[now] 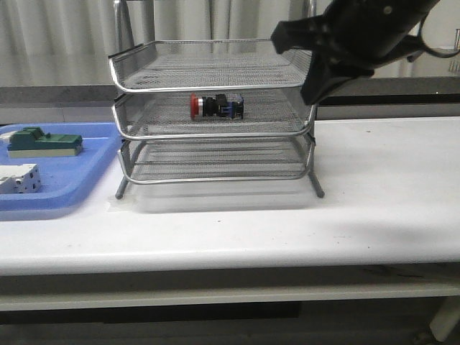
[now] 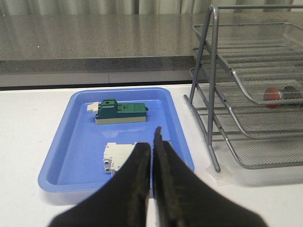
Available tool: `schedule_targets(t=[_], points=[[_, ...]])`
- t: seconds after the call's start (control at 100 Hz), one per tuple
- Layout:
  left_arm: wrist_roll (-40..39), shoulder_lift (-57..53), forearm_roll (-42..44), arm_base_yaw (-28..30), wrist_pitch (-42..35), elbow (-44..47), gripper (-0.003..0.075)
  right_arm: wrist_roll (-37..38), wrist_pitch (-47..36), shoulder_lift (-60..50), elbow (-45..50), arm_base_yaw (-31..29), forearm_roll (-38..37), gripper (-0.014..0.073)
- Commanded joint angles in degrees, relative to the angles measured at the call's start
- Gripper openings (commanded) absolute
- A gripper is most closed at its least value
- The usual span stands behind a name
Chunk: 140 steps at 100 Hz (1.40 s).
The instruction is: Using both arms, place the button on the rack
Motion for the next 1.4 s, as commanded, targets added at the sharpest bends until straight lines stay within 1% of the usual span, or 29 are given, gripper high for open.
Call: schedule_targets(t=[0.0,0.26,0.43,0.73,1.0,1.21,1.39], points=[[-0.5,0.2,-0.6,0.4,-4.3,-1.5,0.0004,-0.5,-2.2,-5.9,0.2,-2.6,-1.5,-0.0066],[-0.5,0.2,-0.6,0.4,-4.3,-1.5,0.0004,-0.5,-2.3,-18.4,8.6,-11.3,-2.5,-0.0066],[-0.5,0.2,-0.6,0.4,-4.3,-1.5,0.0004,-0.5,-2.4,-27.5,15.0,-14.5,-3.4,-0.0066],[-0.5,0.2,-0.6,0.4,-4.3,-1.5,0.0004,-0.5,-2.2,-45.9,24.8,-14.8,-3.4,-0.0066],[-0.5,0.2,-0.6,0.4,-4.3,-1.5,0.0004,-0.5,3.9,-60.6,30.4,-14.8,-3.4,-0.0066],[-0.5,0.2,-0.6,0.4,-4.3,-1.5,0.0004,-0.5,5.3,-66.6,32.0,-14.8,-3.4,-0.0066],[-0.5,0.2,-0.6,0.4,-4.3,-1.5,0.0004,-0.5,5.3,-67.0,32.0,-14.8,-3.4,-0.0066]])
